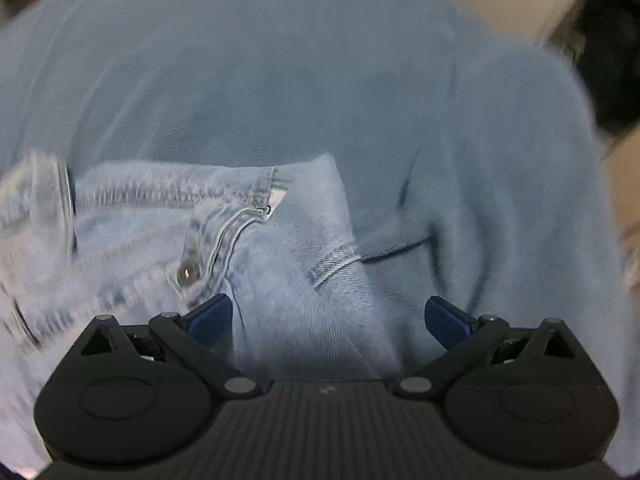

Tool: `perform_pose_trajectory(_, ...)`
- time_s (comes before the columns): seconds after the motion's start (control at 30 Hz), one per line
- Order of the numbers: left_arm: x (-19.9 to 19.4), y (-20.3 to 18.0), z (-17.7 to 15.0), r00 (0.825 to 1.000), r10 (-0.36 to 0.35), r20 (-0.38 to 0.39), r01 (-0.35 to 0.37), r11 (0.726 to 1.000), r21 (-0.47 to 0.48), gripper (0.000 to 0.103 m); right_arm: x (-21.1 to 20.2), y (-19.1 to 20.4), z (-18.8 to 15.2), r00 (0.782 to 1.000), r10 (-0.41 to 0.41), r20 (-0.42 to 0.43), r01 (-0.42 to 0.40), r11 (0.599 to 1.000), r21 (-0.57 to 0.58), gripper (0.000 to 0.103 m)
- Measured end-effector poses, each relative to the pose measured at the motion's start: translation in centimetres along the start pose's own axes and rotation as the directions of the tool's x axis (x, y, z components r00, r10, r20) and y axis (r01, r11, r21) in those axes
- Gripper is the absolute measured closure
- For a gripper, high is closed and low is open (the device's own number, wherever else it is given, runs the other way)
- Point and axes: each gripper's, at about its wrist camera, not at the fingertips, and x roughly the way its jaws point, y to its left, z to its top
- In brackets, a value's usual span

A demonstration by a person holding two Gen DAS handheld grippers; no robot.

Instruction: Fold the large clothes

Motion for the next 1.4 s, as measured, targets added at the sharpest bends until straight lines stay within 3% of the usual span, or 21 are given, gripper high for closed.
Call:
perform_pose_trajectory(0.07, 1.1, -1.3, 0.4, 0.995, 0.091, -0.031, -0.088, 0.991, 0.096, 0.000, -0.3, 0.1, 0.1, 1.000, 0.012, 0.006, -0.012, 1.000, -0.009, 0.041)
perform_pose_trajectory(0.17, 2.9, -2.8, 0.5, 0.975, 0.214, -0.065, -0.197, 0.959, 0.202, 0.000, -0.2, 0.1, 0.1, 1.000, 0.019, 0.004, -0.019, 1.000, -0.013, 0.041)
perform_pose_trajectory(0.27, 4.0, -4.3, 0.1, 0.957, 0.280, -0.075, -0.248, 0.925, 0.289, 0.000, -0.2, 0.1, 0.1, 1.000, 0.025, 0.001, -0.025, 1.000, -0.009, 0.042)
perform_pose_trajectory(0.37, 4.0, -4.8, -0.5, 0.950, 0.304, -0.066, -0.265, 0.902, 0.340, 0.009, 0.0, -0.1, 0.2, 1.000, 0.027, -0.002, -0.027, 1.000, -0.002, 0.044)
perform_pose_trajectory(0.47, 2.9, -3.8, -0.7, 0.961, 0.268, -0.065, -0.235, 0.918, 0.319, 0.017, -0.2, 0.1, 0.2, 0.999, 0.033, -0.002, -0.033, 0.999, -0.001, 0.044)
perform_pose_trajectory(0.7, 1.0, -1.8, -1.4, 0.983, 0.181, 0.017, -0.180, 0.958, 0.223, 0.017, -0.5, 0.4, 0.2, 0.998, 0.051, 0.024, -0.050, 0.997, -0.051, 0.048)
perform_pose_trajectory(0.87, 1.1, 0.0, -1.2, 0.989, 0.146, -0.006, -0.142, 0.971, 0.194, 0.019, -0.6, 1.0, 0.3, 0.998, 0.061, 0.026, -0.060, 0.996, -0.065, 0.049)
perform_pose_trajectory(0.93, 0.6, 0.4, -1.1, 0.993, 0.117, -0.020, -0.112, 0.979, 0.169, 0.029, -0.8, 1.2, 0.5, 0.997, 0.071, 0.031, -0.068, 0.994, -0.080, 0.050)
perform_pose_trajectory(1.0, 0.0, 1.0, -1.4, 0.994, 0.108, -0.012, -0.105, 0.980, 0.168, 0.046, -0.6, 1.3, 0.5, 0.997, 0.076, 0.032, -0.073, 0.993, -0.090, 0.051)
perform_pose_trajectory(1.1, -1.4, 2.2, -1.8, 0.997, 0.071, 0.017, -0.073, 0.986, 0.152, 0.060, -0.7, 1.5, 0.6, 0.995, 0.091, 0.033, -0.087, 0.991, -0.099, 0.053)
perform_pose_trajectory(1.2, -2.2, 4.6, -2.6, 0.998, 0.026, 0.058, -0.032, 0.994, 0.104, 0.070, -0.8, 2.0, 0.6, 0.993, 0.109, 0.038, -0.103, 0.986, -0.130, 0.056)
perform_pose_trajectory(1.4, -5.8, 8.5, -4.7, 0.982, -0.081, 0.168, 0.083, 0.997, -0.006, 0.076, -1.3, 3.7, 0.5, 0.987, 0.151, 0.051, -0.137, 0.968, -0.210, 0.059)
